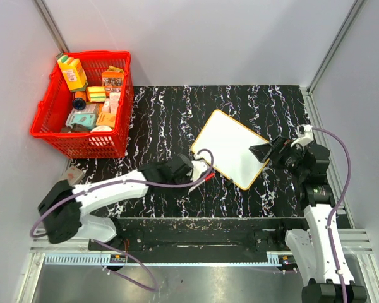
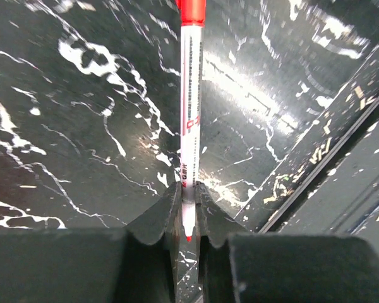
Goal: Write a sentence on the whiteboard
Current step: Pick up the whiteboard marker without the cap from the center of the board, then pass from the left arm to the right
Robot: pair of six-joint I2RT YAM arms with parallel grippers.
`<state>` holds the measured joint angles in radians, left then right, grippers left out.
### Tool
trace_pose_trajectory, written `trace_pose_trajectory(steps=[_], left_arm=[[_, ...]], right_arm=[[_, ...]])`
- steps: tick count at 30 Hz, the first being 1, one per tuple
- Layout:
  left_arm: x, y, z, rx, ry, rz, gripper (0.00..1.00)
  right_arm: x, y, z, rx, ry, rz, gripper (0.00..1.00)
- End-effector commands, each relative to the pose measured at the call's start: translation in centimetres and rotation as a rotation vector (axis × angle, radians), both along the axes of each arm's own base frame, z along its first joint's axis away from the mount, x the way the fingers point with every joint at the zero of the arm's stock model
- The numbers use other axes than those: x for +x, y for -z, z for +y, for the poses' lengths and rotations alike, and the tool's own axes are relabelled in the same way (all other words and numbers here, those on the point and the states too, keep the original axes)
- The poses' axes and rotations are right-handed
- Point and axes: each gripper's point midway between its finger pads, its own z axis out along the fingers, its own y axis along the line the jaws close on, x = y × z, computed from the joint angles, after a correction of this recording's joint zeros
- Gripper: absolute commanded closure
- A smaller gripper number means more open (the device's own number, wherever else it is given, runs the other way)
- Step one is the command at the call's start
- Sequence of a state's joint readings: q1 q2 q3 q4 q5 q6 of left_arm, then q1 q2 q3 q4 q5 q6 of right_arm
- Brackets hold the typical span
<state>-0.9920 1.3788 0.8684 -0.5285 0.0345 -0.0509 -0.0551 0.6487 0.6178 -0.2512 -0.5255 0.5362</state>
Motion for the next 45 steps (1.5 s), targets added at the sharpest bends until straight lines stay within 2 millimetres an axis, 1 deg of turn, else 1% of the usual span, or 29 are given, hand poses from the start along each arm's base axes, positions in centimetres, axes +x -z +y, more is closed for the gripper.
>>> trace_pose_trajectory(steps=[1,2,3,5,6,8,9,11,12,14,15,19,20,22,23,25,26,28,30,32,33,34,35,36,38,41,42,44,45], left_arm=[[1.8,-4.9,-0.9,-0.171,-0.103,-0.135,1.0],[2.0,-5.6,-1.0,-0.196,-0.113,-0.149,1.0],[2.3,-7.1,-1.4,-0.244,-0.117,-0.174,1.0],[2.4,-8.5,-1.8,-0.297,-0.121,-0.191,1.0],[2.5,-9.9,-2.2,-0.344,-0.118,-0.209,1.0],[2.8,-11.2,-2.5,-0.387,-0.121,-0.226,1.0],[3.0,-12.5,-2.7,-0.418,-0.125,-0.249,1.0],[3.4,-13.7,-2.7,-0.451,-0.138,-0.272,1.0],[3.3,-15.0,-3.1,-0.492,-0.128,-0.284,1.0],[3.4,-16.0,-3.3,-0.522,-0.12,-0.295,1.0],[3.5,-16.9,-3.5,-0.54,-0.116,-0.304,1.0],[3.0,-18.7,-4.2,-0.582,-0.077,-0.292,1.0],[2.9,-19.1,-4.3,-0.594,-0.07,-0.297,1.0],[2.7,-20.0,-4.4,-0.617,-0.05,-0.309,1.0],[2.7,-20.1,-4.3,-0.62,-0.049,-0.312,1.0],[2.2,-20.6,-4.5,-0.638,-0.026,-0.306,1.0],[2.1,-21.0,-4.7,-0.652,-0.016,-0.306,1.0],[1.5,-21.2,-5.0,-0.675,0.009,-0.289,1.0],[1.1,-21.5,-5.2,-0.697,0.032,-0.284,1.0],[0.8,-21.6,-5.4,-0.717,0.057,-0.285,1.0],[0.7,-21.6,-5.4,-0.718,0.059,-0.287,1.0],[0.7,-21.6,-5.4,-0.72,0.065,-0.287,1.0],[0.6,-21.7,-5.4,-0.726,0.067,-0.285,1.0],[0.6,-21.6,-5.4,-0.722,0.063,-0.286,1.0],[0.6,-21.5,-5.3,-0.719,0.06,-0.282,1.0],[0.5,-21.3,-5.2,-0.717,0.065,-0.28,1.0],[0.4,-21.2,-5.2,-0.714,0.072,-0.28,1.0],[0.4,-21.0,-5.1,-0.711,0.07,-0.278,1.0],[0.3,-20.9,-5.2,-0.712,0.073,-0.277,1.0]], right_arm=[[-1.4,-3.4,3.2,0.081,-0.226,-0.12,0.0],[-2.2,-3.4,3.9,0.097,-0.281,-0.125,0.0],[-2.4,-3.7,4.2,0.116,-0.301,-0.129,0.0],[-3.4,-4.5,5.2,0.144,-0.39,-0.166,0.0],[-3.8,-5.0,5.5,0.178,-0.415,-0.159,0.0],[-4.5,-5.8,6.4,0.191,-0.47,-0.176,0.0],[-4.6,-6.1,6.7,0.183,-0.482,-0.185,0.0],[-4.9,-6.2,7.3,0.173,-0.495,-0.175,0.0],[-5.5,-6.3,8.2,0.167,-0.529,-0.178,0.0],[-5.6,-6.3,9.1,0.17,-0.54,-0.177,0.0],[-6.3,-6.2,10.2,0.187,-0.577,-0.161,0.0],[-6.8,-6.1,12.6,0.224,-0.638,-0.163,0.01],[-6.6,-5.4,13.1,0.231,-0.64,-0.145,0.01],[-7.1,-5.5,14.3,0.247,-0.677,-0.154,0.02],[-6.8,-5.1,14.8,0.249,-0.673,-0.141,0.02],[-7.2,-5.7,15.7,0.269,-0.702,-0.161,0.02],[-6.9,-5.5,16.1,0.274,-0.692,-0.157,0.03],[-7.0,-6.2,17.0,0.293,-0.71,-0.182,0.05],[-6.0,-5.9,17.7,0.302,-0.682,-0.168,0.07],[-5.3,-5.3,18.3,0.334,-0.674,-0.132,0.13],[-5.3,-6.2,18.5,0.364,-0.68,-0.173,0.15],[-5.1,-6.0,18.6,0.382,-0.676,-0.169,0.17],[-4.9,-5.8,18.9,0.404,-0.675,-0.144,0.24],[-4.9,-6.4,18.9,0.419,-0.682,-0.177,0.28],[-5.0,-6.4,19.2,0.426,-0.699,-0.172,0.36],[-5.2,-6.3,19.0,0.414,-0.693,-0.183,0.51],[-5.1,-6.1,18.9,0.409,-0.682,-0.173,0.71],[-5.2,-6.3,18.6,0.405,-0.668,-0.182,0.94],[-5.2,-6.1,18.6,0.399,-0.664,-0.172,1.0]])
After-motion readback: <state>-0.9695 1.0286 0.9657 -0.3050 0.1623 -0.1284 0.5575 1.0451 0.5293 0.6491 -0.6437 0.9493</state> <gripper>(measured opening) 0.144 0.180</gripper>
